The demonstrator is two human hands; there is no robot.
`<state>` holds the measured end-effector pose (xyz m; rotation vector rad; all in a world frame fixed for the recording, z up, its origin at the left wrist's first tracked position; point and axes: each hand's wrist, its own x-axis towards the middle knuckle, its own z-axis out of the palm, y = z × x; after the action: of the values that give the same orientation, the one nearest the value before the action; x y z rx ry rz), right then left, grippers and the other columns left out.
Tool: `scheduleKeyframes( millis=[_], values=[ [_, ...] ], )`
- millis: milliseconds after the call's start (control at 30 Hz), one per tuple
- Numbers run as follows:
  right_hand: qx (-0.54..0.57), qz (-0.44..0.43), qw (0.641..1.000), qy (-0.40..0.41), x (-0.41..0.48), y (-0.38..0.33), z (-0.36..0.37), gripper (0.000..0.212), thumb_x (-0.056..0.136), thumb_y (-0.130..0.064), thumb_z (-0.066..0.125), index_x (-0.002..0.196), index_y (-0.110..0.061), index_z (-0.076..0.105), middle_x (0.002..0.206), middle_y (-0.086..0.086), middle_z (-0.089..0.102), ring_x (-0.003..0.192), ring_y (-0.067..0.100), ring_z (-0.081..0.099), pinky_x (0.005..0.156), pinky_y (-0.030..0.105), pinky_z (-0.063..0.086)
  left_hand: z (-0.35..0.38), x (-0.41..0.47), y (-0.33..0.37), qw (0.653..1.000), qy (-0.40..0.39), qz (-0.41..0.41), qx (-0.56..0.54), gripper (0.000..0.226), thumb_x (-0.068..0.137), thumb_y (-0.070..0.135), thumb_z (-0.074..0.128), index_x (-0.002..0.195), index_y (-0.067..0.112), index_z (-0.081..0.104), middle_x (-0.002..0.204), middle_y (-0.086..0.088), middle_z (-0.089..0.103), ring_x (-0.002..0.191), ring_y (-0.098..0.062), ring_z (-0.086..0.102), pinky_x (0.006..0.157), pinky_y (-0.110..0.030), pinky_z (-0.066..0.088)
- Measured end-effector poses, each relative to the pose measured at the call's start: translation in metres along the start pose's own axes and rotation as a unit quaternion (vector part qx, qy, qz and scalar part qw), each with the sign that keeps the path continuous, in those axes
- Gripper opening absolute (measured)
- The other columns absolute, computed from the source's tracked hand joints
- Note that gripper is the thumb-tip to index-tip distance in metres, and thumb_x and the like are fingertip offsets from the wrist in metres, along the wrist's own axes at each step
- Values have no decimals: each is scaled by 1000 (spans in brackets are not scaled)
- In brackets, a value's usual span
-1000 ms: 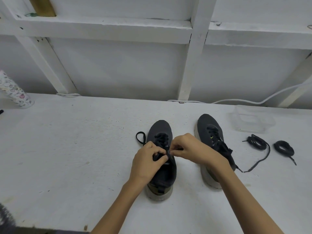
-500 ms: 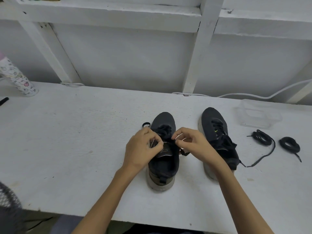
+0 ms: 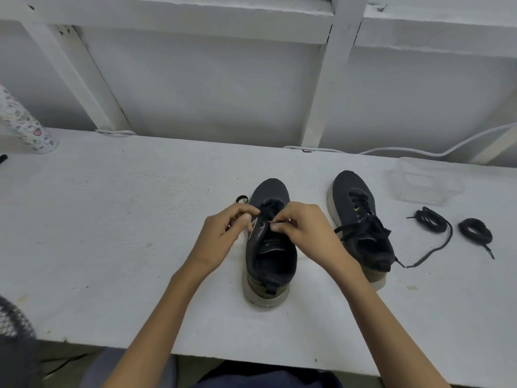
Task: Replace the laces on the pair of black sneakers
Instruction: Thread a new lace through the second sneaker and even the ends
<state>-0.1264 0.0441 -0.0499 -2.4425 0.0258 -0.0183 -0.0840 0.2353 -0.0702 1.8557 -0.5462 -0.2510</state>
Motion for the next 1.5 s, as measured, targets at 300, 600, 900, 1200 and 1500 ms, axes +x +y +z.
scheduleKeyframes(
  millis=[300, 600, 900, 1200, 1500],
  values=[
    [20, 25, 998, 55, -11, 3, 22, 16, 85, -31, 74, 95, -20, 79, 96, -13, 49, 100, 12, 46, 74, 24, 36, 6, -14, -12, 998, 33, -45, 12, 13, 96, 17, 60, 102, 16, 72, 82, 8, 73, 65, 2, 57, 63, -12, 41],
    [72, 50, 992, 90, -12, 8, 29, 13, 86, -29, 73, 93, -21, 79, 95, -18, 49, 101, 10, 47, 76, 14, 36, 11, -11, -6, 994, 76, -54, 55, 16, 83, 15, 75, 89, 29, 78, 81, 18, 73, 71, -2, 63, 67, -11, 46],
    [66, 48, 992, 98, -14, 12, 33, 16, 84, -30, 75, 96, -21, 80, 102, -14, 51, 102, 8, 44, 77, 10, 33, 2, -4, -1, 980, 28, 3, 199, 10, 80, 17, 74, 84, 26, 78, 75, 16, 68, 65, -4, 57, 60, -11, 39],
    [45, 31, 994, 98, -15, 15, 33, 15, 84, -30, 75, 96, -23, 80, 104, -12, 51, 99, 8, 41, 78, 17, 33, -5, 8, 7, 967, -37, 47, 247, 7, 82, 20, 70, 82, 25, 76, 70, 14, 60, 67, -2, 53, 63, -19, 42],
    [75, 48, 992, 95, -16, 15, 34, 15, 83, -29, 77, 96, -23, 80, 101, -15, 51, 101, 8, 44, 76, 9, 31, -1, 7, 7, 972, -31, 37, 230, 8, 83, 17, 71, 83, 23, 77, 69, 19, 58, 68, 1, 54, 63, -14, 38]
  ],
)
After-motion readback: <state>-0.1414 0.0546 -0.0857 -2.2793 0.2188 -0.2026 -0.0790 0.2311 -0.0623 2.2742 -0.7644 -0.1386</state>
